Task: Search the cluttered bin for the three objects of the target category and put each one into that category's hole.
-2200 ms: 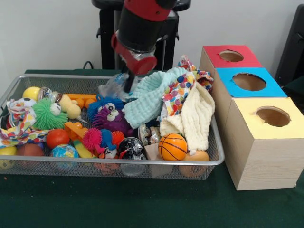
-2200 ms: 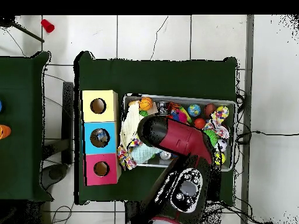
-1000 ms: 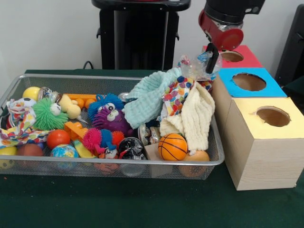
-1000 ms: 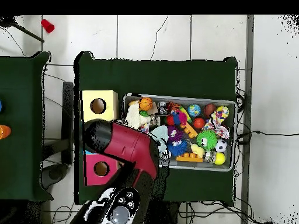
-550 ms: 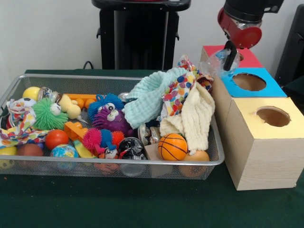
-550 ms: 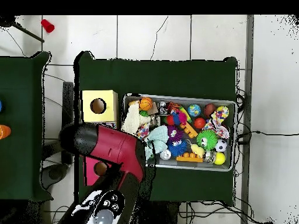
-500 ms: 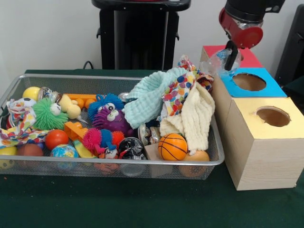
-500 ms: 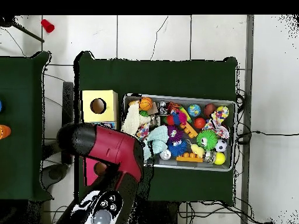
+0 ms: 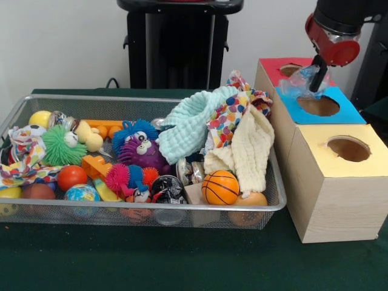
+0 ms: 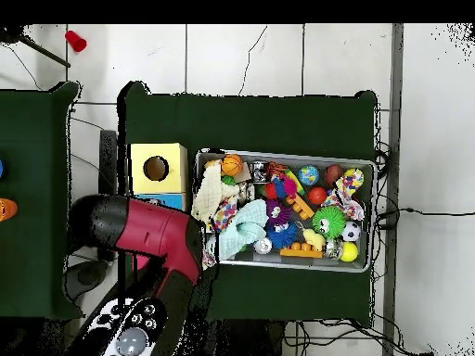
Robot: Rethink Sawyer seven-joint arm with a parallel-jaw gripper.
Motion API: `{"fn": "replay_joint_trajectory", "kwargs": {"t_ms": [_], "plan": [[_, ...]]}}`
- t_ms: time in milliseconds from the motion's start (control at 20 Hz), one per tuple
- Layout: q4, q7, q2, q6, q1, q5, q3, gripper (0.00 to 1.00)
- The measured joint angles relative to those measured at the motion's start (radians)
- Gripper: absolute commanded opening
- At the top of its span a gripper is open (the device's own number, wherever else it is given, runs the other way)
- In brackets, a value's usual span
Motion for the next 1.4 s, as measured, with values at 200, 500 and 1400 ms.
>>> {"fn": "replay_joint_trajectory", "kwargs": {"t_ms": [200,500,1400], "plan": [[-0.031,0.044,0.030,0.013,0.017,0.012,0.000,0.00],[-0.063,0.096,0.050,0.022,0.028,0.019,-0.006,0.00],[-0.094,0.107,0.069,0.119,0.028,0.021,-0.006,1.00]]}}
